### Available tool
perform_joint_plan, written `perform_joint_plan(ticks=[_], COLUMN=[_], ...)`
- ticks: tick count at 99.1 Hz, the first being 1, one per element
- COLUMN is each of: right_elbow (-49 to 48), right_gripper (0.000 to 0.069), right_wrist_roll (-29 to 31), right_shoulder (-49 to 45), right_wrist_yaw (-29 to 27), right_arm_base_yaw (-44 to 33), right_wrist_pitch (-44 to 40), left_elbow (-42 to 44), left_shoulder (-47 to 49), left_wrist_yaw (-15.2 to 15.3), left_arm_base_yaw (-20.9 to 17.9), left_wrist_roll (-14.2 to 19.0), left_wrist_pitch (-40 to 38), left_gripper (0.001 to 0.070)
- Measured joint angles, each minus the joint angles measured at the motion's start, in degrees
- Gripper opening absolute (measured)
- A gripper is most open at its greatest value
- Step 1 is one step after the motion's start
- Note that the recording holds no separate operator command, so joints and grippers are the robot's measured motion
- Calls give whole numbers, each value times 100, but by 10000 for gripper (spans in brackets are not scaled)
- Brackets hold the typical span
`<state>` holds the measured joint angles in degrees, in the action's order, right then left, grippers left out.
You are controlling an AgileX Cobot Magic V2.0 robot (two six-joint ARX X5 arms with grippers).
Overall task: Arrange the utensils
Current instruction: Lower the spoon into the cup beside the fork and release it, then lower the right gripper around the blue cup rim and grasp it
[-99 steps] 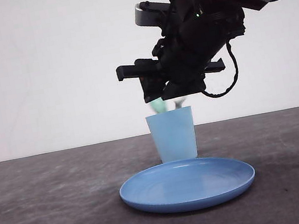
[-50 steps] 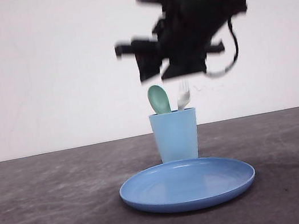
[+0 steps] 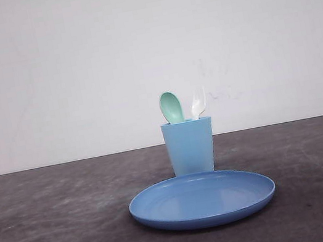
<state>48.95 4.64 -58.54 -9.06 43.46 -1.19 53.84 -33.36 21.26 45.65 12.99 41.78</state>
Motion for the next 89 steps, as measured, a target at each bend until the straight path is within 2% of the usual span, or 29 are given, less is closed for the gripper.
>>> perform_joint_plan(ticks=[4,20,33,43,66,89], right_elbow=[0,0,-173,-525,-1580,-1823], right_gripper=[680,680,680,680,680,680], right_wrist_roll=[2,50,74,157,629,894], right_shoulder=[146,396,385,378,264,-579], right_wrist_yaw=[4,2,2,-39,-201,-273], right_arm_base_yaw=[11,109,297,378,378,374], right_wrist_pitch=[-260,-1174,-1257,-1054,55,662], left_elbow=[0,0,0,0,0,0], left_shoulder=[0,0,0,0,0,0], left_wrist_yaw=[2,0,0,0,0,2], left_arm_base_yaw=[0,0,0,0,0,0], left_wrist_roll=[13,39,48,59,59,59], left_wrist_pitch=[-2,0,0,0,0,0], left_gripper=[281,281,281,281,281,281])
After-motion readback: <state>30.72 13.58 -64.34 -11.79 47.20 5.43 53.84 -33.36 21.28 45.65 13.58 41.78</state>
